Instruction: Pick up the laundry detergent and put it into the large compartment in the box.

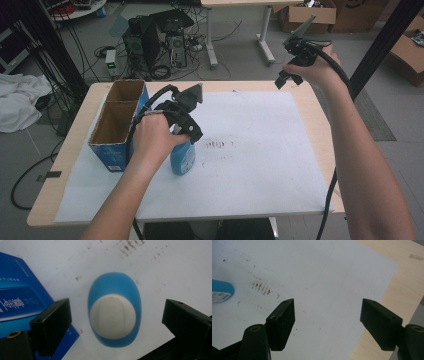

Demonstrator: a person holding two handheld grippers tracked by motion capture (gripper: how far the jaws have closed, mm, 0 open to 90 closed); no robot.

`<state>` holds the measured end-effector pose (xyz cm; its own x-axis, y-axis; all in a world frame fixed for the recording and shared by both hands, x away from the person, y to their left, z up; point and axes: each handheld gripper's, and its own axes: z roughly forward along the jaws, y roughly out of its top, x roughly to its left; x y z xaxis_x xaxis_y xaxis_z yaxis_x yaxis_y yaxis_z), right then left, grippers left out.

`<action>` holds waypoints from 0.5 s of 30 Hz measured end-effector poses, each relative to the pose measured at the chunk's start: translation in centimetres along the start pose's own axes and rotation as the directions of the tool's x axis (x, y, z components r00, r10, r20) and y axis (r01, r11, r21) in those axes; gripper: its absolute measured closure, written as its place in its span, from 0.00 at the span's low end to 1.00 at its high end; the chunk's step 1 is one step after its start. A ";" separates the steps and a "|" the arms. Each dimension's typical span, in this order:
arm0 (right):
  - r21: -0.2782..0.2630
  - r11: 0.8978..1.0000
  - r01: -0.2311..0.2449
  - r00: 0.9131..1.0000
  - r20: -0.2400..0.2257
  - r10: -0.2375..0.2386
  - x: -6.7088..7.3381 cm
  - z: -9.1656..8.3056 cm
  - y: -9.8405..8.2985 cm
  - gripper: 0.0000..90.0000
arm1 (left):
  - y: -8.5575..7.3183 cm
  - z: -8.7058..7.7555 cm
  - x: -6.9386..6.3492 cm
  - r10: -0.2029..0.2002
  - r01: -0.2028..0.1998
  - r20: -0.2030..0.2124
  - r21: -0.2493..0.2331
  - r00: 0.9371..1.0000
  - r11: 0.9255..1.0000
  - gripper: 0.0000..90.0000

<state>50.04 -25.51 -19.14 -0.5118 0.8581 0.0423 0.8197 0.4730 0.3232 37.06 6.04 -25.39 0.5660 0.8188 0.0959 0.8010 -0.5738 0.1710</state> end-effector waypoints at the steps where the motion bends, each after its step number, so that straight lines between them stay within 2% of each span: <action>1: -0.001 1.000 0.000 1.000 -0.002 0.000 0.0 0.0 0.0 0.31 | 0.0 0.0 0.0 0.000 0.000 0.000 0.000 1.000 1.000 0.11; 6: 0.001 1.000 -0.005 1.000 -0.003 0.005 -0.2 0.2 -0.1 0.31 | 0.1 0.6 -0.1 -0.002 0.002 -0.010 0.004 1.000 1.000 0.11; 15: 0.003 1.000 -0.007 1.000 -0.005 0.007 -0.6 0.4 -0.4 0.31 | -0.1 1.8 -0.3 0.000 0.000 -0.002 0.023 1.000 1.000 0.11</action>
<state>50.12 -26.09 -19.62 -0.5074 0.8603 0.0490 0.8239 0.4676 0.3202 37.22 5.82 -27.23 0.5655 0.8189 0.0980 0.8053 -0.5739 0.1487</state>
